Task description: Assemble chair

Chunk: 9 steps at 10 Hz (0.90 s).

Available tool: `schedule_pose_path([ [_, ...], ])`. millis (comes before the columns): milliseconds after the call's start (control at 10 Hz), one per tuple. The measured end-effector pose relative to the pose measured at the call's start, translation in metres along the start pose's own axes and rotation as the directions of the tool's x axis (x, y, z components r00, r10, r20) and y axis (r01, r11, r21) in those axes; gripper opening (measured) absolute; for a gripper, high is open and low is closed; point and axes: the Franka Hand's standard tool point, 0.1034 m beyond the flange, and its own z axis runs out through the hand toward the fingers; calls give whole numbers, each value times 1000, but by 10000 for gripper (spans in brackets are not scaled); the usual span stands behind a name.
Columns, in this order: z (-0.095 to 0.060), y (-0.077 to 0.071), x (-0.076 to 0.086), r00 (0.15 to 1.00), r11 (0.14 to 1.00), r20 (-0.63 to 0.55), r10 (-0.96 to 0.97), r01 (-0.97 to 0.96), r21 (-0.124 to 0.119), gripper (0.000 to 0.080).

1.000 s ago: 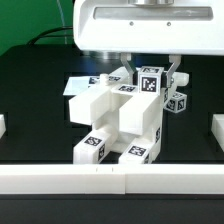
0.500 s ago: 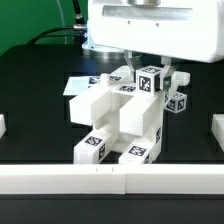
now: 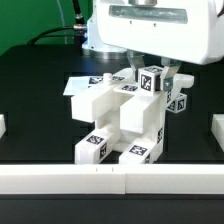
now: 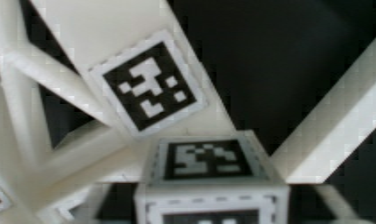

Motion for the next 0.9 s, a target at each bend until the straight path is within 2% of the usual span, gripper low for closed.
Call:
schedule_pose_path([
  [100,-1,-1,0,999,999,-3,-38,38,2,548],
  [200,-1,-3,-3,994,994,-2,-105,105,0,618],
  [500,-1,-5,-4,887,887,-9,-463,463,-4,641],
  [900,-1,-4,-3,705,705,-8,-709,709,-9,649],
])
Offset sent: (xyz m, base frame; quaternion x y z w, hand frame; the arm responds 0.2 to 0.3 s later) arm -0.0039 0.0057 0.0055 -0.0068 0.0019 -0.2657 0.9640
